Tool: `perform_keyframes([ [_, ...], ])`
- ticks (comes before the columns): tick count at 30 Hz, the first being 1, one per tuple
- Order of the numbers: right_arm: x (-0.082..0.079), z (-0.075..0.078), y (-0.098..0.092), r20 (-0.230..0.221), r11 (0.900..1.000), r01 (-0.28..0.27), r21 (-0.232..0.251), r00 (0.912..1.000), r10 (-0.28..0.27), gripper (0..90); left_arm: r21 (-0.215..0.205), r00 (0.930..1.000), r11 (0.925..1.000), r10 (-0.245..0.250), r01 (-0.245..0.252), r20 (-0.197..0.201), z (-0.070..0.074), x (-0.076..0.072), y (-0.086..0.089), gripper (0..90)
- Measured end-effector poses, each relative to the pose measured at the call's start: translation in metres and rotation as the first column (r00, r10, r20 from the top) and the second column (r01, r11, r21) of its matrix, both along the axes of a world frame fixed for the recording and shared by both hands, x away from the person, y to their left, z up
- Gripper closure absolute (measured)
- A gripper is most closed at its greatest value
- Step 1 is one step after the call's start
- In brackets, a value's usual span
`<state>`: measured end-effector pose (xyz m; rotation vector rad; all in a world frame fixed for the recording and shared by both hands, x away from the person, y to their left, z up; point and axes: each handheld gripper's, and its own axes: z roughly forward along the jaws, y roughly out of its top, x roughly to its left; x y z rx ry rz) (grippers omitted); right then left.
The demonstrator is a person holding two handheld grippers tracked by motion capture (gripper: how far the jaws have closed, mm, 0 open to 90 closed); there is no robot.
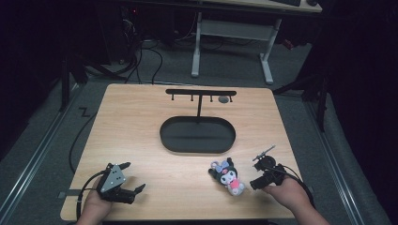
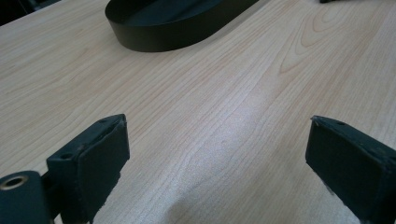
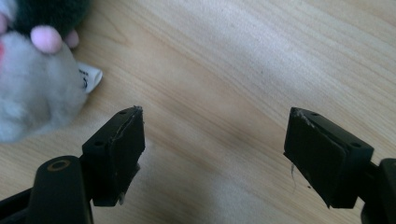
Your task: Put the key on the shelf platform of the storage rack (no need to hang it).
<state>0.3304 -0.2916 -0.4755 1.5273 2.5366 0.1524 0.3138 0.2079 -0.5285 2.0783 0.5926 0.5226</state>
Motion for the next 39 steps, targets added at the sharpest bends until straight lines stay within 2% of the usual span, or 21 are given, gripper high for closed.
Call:
perform_keyframes([
  [1,0.000,0.000,0.002,-0.022,1.000,-0.011,-0.018,0.9997,0.011,20.4,0.000,1.0000,1.0000,0.000,0.000,0.001,0.000,0.000,0.000,6.8],
  [4,-0.002,-0.001,0.007,-0.042,0.998,-0.039,-0.049,0.9984,0.037,19.7,0.000,1.0000,1.0000,0.001,-0.001,0.001,0.000,0.000,0.001,6.8],
  [9,-0.005,0.005,0.012,-0.055,0.997,-0.061,-0.043,0.9967,0.059,18.1,0.000,1.0000,1.0000,-0.003,0.003,-0.001,0.000,0.000,0.000,6.8],
  [12,-0.005,0.011,0.013,-0.041,0.997,-0.066,-0.036,0.9971,0.064,17.2,-0.002,1.0000,1.0000,-0.004,0.004,-0.001,0.000,0.000,0.000,6.9],
  [15,-0.006,0.028,0.016,0.020,0.999,-0.045,0.009,0.9988,0.045,15.6,-0.002,1.0000,1.0000,-0.004,0.004,-0.003,0.000,0.000,-0.001,6.9],
  [18,-0.008,0.038,0.022,0.055,0.997,-0.060,0.049,0.9968,0.058,15.2,0.003,1.0000,1.0000,-0.006,0.006,-0.006,0.000,0.000,-0.001,7.1],
  [20,-0.009,0.039,0.024,0.058,0.996,-0.066,0.057,0.9964,0.062,15.2,0.003,1.0000,1.0000,-0.006,0.006,-0.004,0.000,-0.001,-0.001,7.0],
  [21,-0.010,0.040,0.028,0.062,0.994,-0.068,0.080,0.9961,0.063,14.9,0.003,1.0000,1.0000,-0.007,0.007,-0.004,0.000,-0.001,-0.001,7.0],
  [26,-0.014,0.042,0.042,0.075,0.990,-0.102,0.096,0.9927,0.095,14.2,0.004,1.0000,1.0000,-0.006,0.006,-0.004,0.000,-0.001,-0.001,7.0],
  [31,-0.014,0.043,0.057,0.084,0.985,-0.120,0.123,0.9903,0.111,14.1,0.002,1.0000,1.0000,-0.005,0.005,-0.003,0.000,-0.001,0.000,7.0],
  [33,-0.014,0.042,0.059,0.080,0.985,-0.120,0.120,0.9905,0.111,13.9,0.002,1.0000,1.0000,-0.004,0.004,-0.002,0.000,-0.001,0.000,7.0],
  [39,-0.014,0.023,0.074,0.038,0.985,-0.129,0.116,0.9914,0.126,14.2,-0.002,1.0000,1.0000,-0.005,0.005,-0.002,0.000,0.000,0.000,7.1],
])
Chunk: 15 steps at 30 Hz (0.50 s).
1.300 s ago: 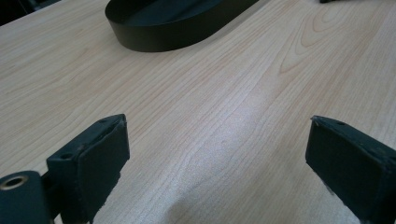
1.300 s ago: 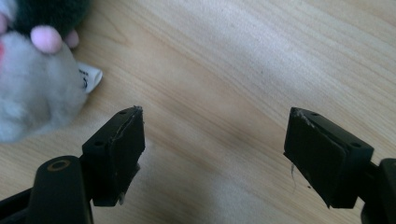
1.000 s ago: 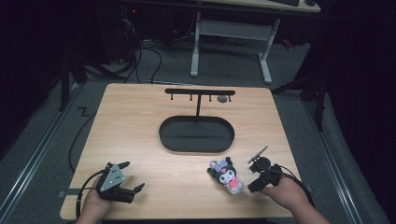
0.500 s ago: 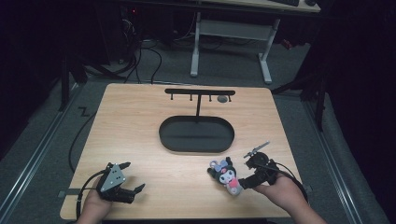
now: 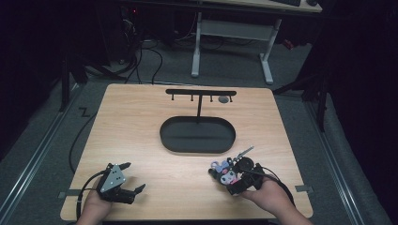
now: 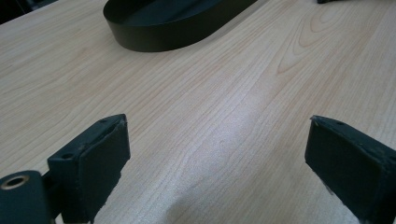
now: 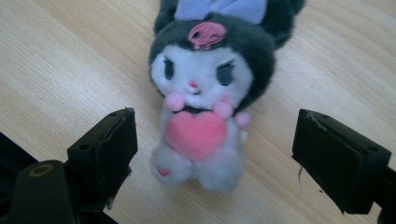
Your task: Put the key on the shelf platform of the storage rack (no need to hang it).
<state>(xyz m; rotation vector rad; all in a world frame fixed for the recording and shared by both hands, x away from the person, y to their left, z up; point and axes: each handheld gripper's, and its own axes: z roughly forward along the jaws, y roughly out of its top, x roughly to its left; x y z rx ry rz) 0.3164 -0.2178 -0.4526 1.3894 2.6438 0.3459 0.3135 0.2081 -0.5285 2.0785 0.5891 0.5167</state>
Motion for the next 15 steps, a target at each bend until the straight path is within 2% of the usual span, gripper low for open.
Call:
perform_keyframes([
  [4,-0.001,-0.010,0.003,-0.012,1.000,-0.019,0.002,0.9997,0.019,14.4,0.001,1.0000,1.0000,0.002,-0.002,-0.001,0.000,0.000,0.000,7.2],
  [5,-0.002,-0.012,0.005,-0.021,1.000,0.005,-0.002,0.9998,-0.005,14.6,0.001,1.0000,1.0000,0.002,-0.002,-0.001,0.000,0.000,0.000,7.3],
  [6,-0.002,-0.014,0.005,-0.022,1.000,0.003,-0.004,0.9998,-0.003,14.8,0.000,1.0000,1.0000,0.002,-0.002,-0.002,0.000,0.000,0.000,7.3],
  [7,-0.001,-0.017,0.004,-0.014,1.000,-0.027,-0.008,0.9995,0.026,15.6,-0.001,1.0000,1.0000,0.000,0.000,0.000,0.000,0.000,0.000,7.4],
  [9,-0.002,-0.019,0.006,-0.023,1.000,-0.007,-0.011,0.9997,0.007,16.8,0.002,1.0000,1.0000,-0.002,0.002,-0.002,0.000,0.000,0.000,7.4],
  [11,-0.003,-0.027,0.006,-0.031,0.999,-0.033,-0.021,0.9990,0.032,20.7,-0.002,1.0000,1.0000,0.001,-0.001,-0.001,0.000,0.000,0.000,7.4],
  [13,-0.004,-0.029,0.007,-0.042,0.999,-0.031,-0.023,0.9987,0.030,25.6,-0.003,1.0000,1.0000,0.001,-0.001,-0.002,0.000,0.000,0.000,7.3],
  [14,-0.005,-0.030,0.008,-0.022,0.999,-0.035,-0.026,0.9992,0.035,35.1,-0.001,1.0000,1.0000,-0.001,0.001,-0.003,0.000,0.000,0.000,7.3],
  [15,-0.005,-0.029,0.007,-0.014,0.999,-0.035,-0.021,0.9993,0.035,37.2,-0.002,1.0000,1.0000,-0.002,0.002,-0.005,0.000,0.000,0.000,7.3],
])
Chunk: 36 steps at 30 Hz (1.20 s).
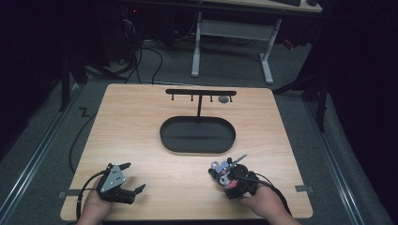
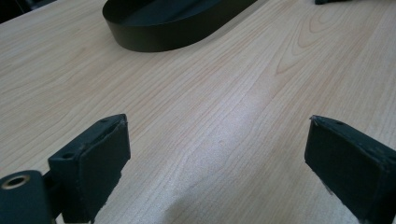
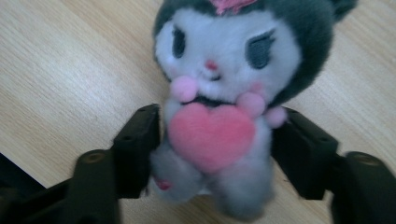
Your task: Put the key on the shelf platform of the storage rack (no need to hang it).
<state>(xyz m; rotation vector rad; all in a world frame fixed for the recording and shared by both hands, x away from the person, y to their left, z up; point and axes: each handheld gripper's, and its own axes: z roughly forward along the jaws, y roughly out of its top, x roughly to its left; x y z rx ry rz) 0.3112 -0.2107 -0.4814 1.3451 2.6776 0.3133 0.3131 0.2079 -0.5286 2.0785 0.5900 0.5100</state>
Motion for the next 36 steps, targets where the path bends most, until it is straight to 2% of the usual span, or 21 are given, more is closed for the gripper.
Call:
perform_keyframes([
  [6,0.001,0.005,-0.004,0.002,0.999,0.033,0.021,0.9994,-0.033,43.9,0.006,1.0000,1.0000,-0.006,0.006,-0.004,-0.001,0.001,-0.001,7.6],
  [9,0.003,0.004,-0.005,-0.003,1.000,0.021,0.014,0.9998,-0.021,44.7,0.002,1.0000,1.0000,-0.002,0.002,-0.001,-0.001,0.001,-0.001,7.7],
  [12,0.003,0.004,-0.004,-0.016,0.999,0.039,0.016,0.9991,-0.039,45.8,0.000,1.0000,1.0000,-0.002,0.002,0.000,-0.001,0.001,-0.001,7.7],
  [15,0.004,0.005,-0.003,-0.007,1.000,0.018,0.016,0.9998,-0.018,47.0,-0.001,1.0000,1.0000,-0.001,0.001,-0.005,0.000,0.001,0.000,7.7],
  [20,0.004,0.005,0.000,-0.023,0.999,0.018,0.038,0.9996,-0.017,47.3,-0.001,1.0000,1.0000,-0.002,0.002,-0.005,-0.001,0.001,0.000,7.8],
  [27,0.005,0.007,-0.002,-0.024,0.999,0.007,0.033,0.9997,-0.006,47.4,0.002,1.0000,1.0000,-0.003,0.003,-0.006,-0.001,0.002,-0.001,7.9],
  [32,0.006,0.011,-0.003,-0.012,0.999,0.013,0.041,0.9999,-0.012,47.6,0.002,1.0000,1.0000,-0.001,0.001,-0.004,-0.001,0.002,0.000,7.9],
  [36,0.007,0.014,-0.002,0.003,0.999,-0.007,0.036,1.0000,0.007,47.6,0.002,1.0000,1.0000,-0.003,0.003,-0.004,-0.001,0.001,0.000,7.9],
])
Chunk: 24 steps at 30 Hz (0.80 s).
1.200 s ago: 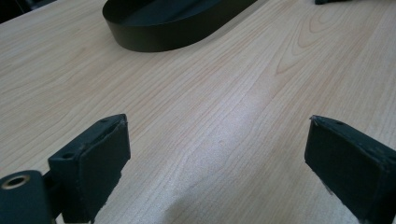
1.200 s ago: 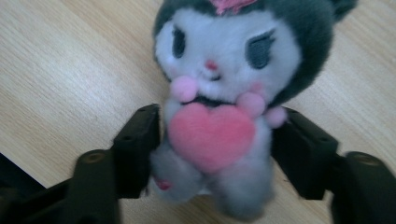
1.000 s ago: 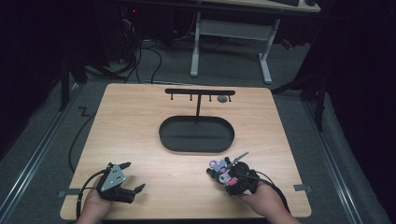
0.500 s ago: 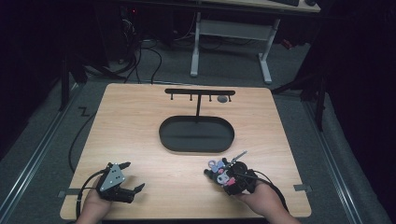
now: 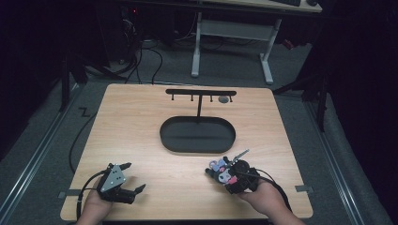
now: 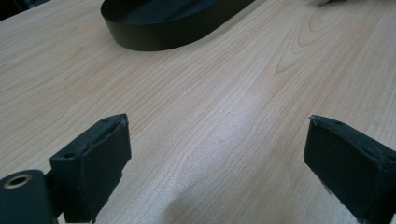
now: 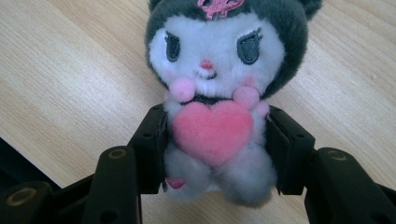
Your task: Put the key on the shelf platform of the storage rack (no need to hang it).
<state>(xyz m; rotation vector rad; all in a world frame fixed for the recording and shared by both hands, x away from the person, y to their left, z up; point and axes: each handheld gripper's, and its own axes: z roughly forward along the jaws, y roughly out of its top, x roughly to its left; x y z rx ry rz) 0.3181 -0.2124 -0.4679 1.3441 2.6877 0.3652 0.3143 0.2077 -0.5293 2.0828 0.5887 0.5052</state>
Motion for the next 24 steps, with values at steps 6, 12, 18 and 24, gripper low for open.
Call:
perform_keyframes([
  [6,0.002,0.005,0.000,0.002,1.000,0.011,-0.004,0.9999,-0.011,47.6,0.001,1.0000,1.0000,0.002,-0.002,0.002,0.000,0.000,0.000,7.9],
  [12,0.006,0.016,-0.005,0.026,1.000,0.022,0.002,0.9994,-0.022,47.7,0.000,1.0000,1.0000,0.002,-0.002,0.001,0.000,0.001,0.000,7.9],
  [18,0.010,0.026,-0.005,0.044,1.000,0.026,0.007,0.9987,-0.026,47.6,-0.003,1.0000,1.0000,0.002,-0.002,0.003,0.000,0.000,0.000,8.0],
  [24,0.012,0.034,-0.003,0.054,1.000,0.029,0.007,0.9981,-0.029,47.6,-0.002,1.0000,1.0000,0.002,-0.002,0.003,0.000,0.000,0.000,8.2],
])
